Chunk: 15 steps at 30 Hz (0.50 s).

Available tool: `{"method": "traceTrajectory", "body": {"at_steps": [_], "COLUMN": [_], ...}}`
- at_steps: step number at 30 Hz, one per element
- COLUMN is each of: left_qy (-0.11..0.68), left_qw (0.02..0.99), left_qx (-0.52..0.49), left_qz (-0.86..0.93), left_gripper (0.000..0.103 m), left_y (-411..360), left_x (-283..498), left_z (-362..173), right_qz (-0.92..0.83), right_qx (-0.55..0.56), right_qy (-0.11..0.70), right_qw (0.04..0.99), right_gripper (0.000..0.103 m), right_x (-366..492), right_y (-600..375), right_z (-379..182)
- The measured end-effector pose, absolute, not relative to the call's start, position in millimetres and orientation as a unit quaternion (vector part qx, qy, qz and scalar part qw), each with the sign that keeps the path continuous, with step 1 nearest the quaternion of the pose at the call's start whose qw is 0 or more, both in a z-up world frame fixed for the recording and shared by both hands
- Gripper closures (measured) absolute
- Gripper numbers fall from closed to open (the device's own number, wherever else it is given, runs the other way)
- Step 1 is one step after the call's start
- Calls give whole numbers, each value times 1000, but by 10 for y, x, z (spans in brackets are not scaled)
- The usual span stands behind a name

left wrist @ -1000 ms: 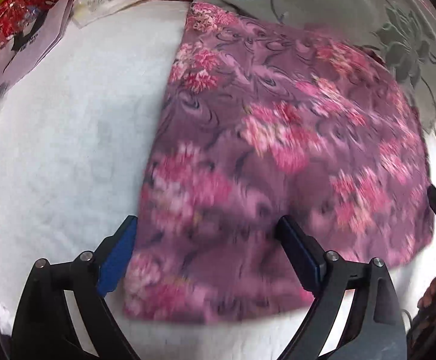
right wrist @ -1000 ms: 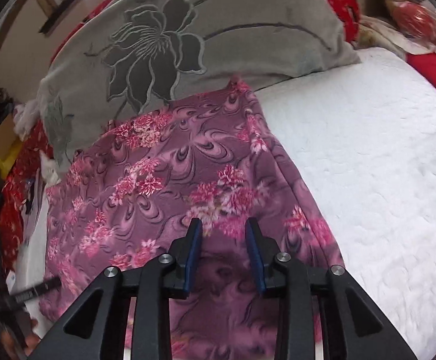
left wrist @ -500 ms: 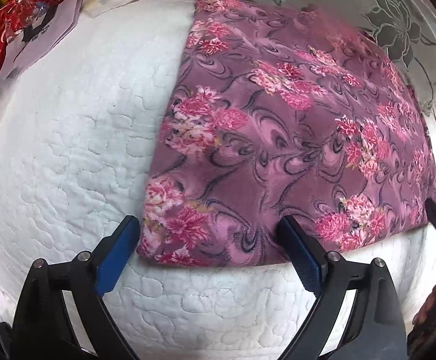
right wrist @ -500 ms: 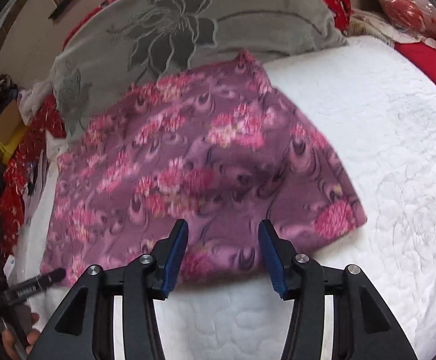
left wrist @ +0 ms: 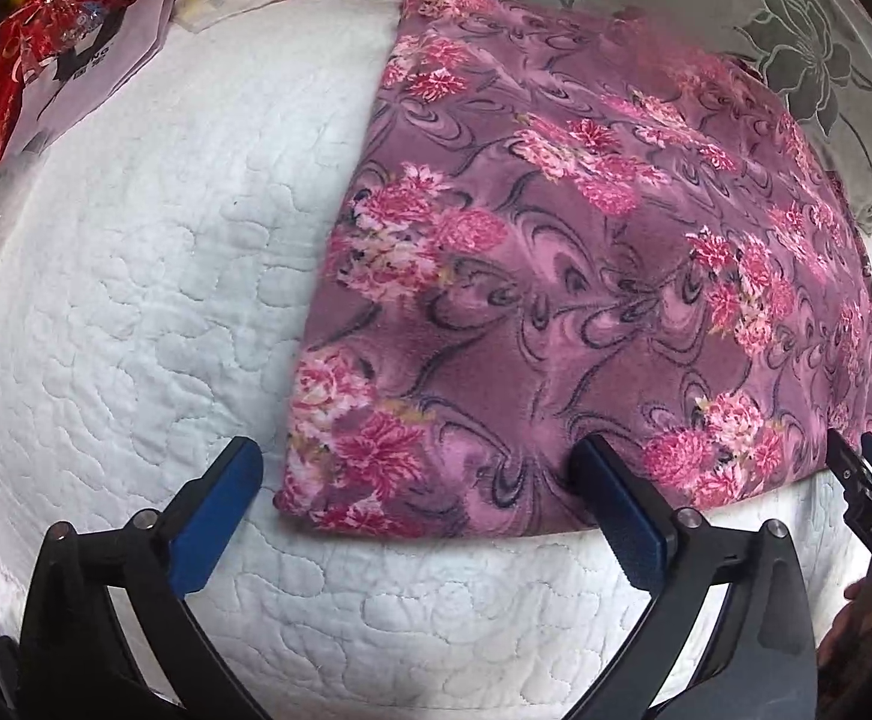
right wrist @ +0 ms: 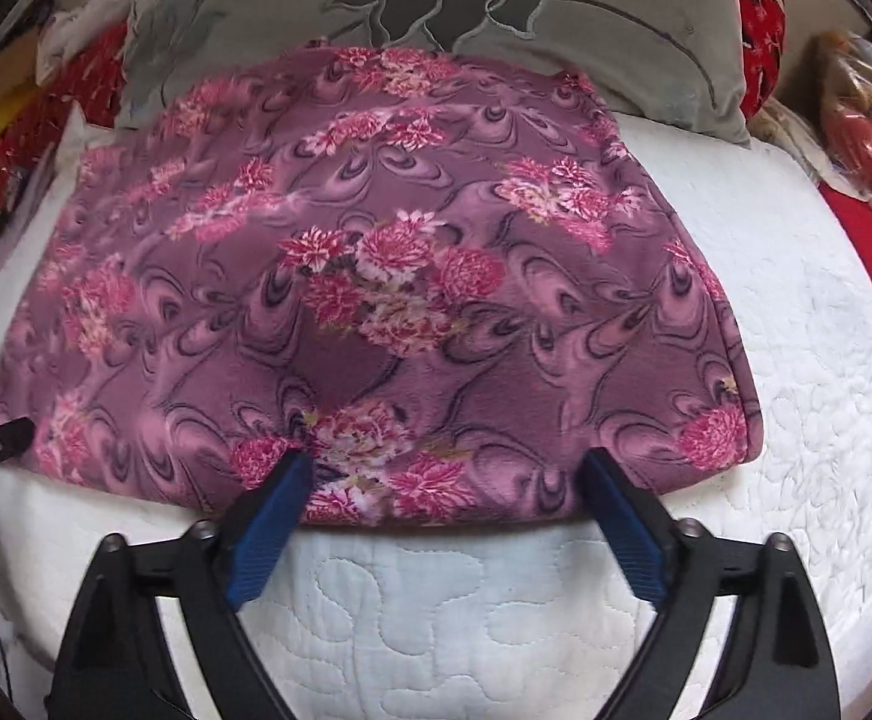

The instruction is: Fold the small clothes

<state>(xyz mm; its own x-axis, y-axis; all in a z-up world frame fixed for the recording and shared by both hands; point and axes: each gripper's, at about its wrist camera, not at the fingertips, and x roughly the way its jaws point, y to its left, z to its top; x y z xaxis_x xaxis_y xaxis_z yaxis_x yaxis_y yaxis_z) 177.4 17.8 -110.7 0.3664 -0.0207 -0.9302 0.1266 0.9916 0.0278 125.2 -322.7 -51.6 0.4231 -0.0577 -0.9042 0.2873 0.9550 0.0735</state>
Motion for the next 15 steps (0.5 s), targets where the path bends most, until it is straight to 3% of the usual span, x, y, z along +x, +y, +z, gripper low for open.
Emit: {"method": "traceTrajectory", "body": {"at_steps": [2,9,15], "left_qy": [563,558,560], "left_qw": [824,828,826], "left_qx": [44,18,-17], "left_qz": [-47,-56,-62], "left_gripper": [0,0,0], "left_y": [187,378,732], "left_x": [1793,1948,2269], "left_z": [-1108,-911,-740], "right_qz": [-116,-118,-74], "right_qx": [129,120,85], "right_qy": [531,562,511], "right_qw": [829,810,852], "right_gripper": [0,2,6], "right_x": [1250,1318,1224], "right_y": [-3272,-3284,-2871], "right_z": [-549,-495,-175]}}
